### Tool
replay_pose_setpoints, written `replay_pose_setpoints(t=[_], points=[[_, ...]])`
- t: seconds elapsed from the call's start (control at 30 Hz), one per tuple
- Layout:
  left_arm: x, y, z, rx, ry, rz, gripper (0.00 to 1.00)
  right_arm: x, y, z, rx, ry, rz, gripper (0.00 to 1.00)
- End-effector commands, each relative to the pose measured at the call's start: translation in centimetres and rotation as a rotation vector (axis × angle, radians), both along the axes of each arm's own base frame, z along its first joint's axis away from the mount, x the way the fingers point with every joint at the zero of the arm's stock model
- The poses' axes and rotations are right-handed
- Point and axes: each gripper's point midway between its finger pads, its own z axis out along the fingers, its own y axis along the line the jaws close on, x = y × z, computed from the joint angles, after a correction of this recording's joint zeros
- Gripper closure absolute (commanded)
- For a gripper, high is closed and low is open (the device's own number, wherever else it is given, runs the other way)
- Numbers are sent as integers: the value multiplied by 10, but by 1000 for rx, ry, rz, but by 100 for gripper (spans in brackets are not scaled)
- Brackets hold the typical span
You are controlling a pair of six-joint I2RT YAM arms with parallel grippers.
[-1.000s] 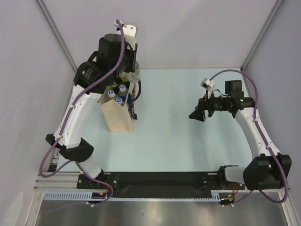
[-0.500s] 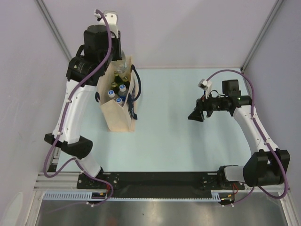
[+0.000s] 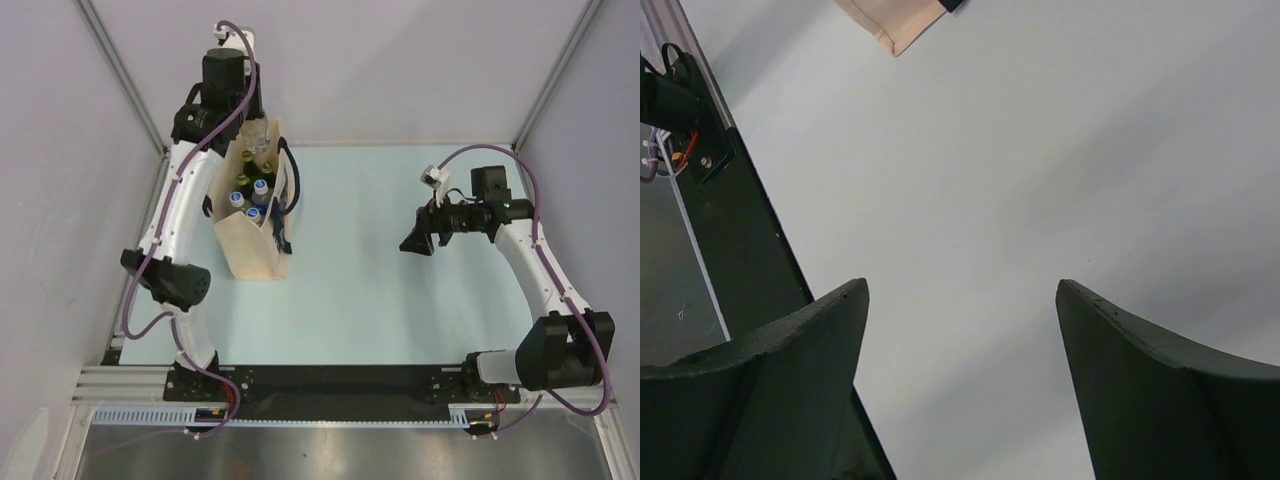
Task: Place the beverage into the canvas bag
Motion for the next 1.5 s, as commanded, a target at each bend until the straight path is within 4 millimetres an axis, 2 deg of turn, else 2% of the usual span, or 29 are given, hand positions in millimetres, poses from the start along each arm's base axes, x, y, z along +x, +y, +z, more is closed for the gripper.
replay_pose_setpoints(t=[0.0,0.03,0.2,0.47,0.67,0.73,1.0,1.23,1.47], points=[[20,5,78,-130,-280,20,100,12,1,14,1,-59,7,18],[23,7,77,-135,-282,26,100,13,1,14,1,-58,7,18],[45,2,48,-134,-231,20,100,16,1,13,0,-57,4,18],[64,-8,18,-142,-178,5,100,20,-1,11,-2,-57,-3,18],[78,-6,-10,-139,-128,14,100,21,-1,10,2,-55,-4,18],[80,-6,-16,-144,-116,11,100,20,-1,10,3,-54,-3,18],[94,-13,-64,-151,-22,-7,100,20,-1,11,3,-61,-5,18],[103,-14,-97,-172,43,-22,100,18,-1,8,8,-52,-6,18],[104,-16,-149,-172,152,-36,100,18,-1,9,8,-54,-7,18]])
